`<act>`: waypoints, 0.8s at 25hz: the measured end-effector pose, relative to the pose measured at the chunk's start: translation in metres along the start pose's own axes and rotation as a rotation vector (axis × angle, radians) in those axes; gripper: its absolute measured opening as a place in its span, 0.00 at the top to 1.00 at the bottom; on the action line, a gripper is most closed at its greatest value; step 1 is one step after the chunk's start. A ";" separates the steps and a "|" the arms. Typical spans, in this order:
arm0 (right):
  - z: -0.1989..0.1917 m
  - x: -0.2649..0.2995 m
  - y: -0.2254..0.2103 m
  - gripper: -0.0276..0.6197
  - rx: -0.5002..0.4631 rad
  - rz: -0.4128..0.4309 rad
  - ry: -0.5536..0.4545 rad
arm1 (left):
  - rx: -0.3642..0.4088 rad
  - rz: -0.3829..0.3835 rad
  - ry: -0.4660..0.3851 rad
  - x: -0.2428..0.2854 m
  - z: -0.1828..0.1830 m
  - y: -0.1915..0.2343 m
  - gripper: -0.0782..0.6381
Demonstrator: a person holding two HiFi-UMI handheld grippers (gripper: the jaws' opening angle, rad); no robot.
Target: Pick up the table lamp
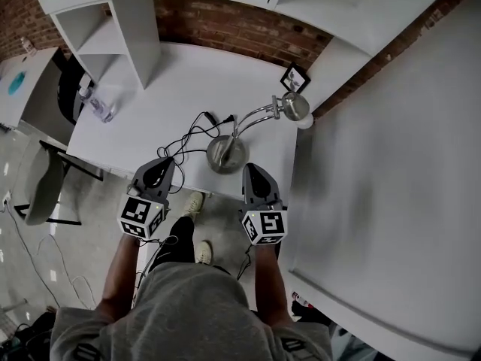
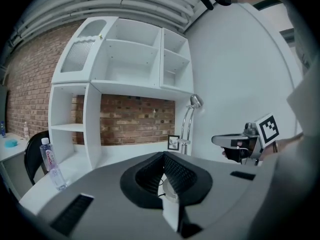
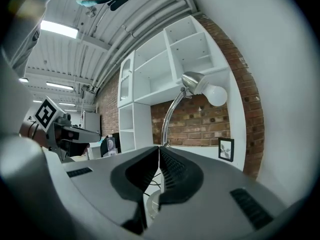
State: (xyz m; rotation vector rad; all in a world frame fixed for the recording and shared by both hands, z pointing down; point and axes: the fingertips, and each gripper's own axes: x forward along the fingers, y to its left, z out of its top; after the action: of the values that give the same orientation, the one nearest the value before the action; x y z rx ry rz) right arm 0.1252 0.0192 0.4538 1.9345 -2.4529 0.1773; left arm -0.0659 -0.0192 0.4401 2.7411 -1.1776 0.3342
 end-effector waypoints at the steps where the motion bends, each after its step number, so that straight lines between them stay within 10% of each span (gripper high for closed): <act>1: -0.001 0.006 -0.003 0.92 0.002 -0.003 -0.001 | 0.000 -0.005 0.004 0.007 -0.001 0.003 0.88; 20: -0.040 0.063 -0.005 0.89 0.026 0.047 0.009 | -0.035 -0.039 0.102 0.059 -0.041 0.035 0.88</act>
State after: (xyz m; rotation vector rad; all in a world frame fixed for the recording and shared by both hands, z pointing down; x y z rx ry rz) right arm 0.1133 -0.0391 0.4985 1.8821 -2.5044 0.2185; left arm -0.0583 -0.0753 0.4960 2.6781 -1.0925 0.4384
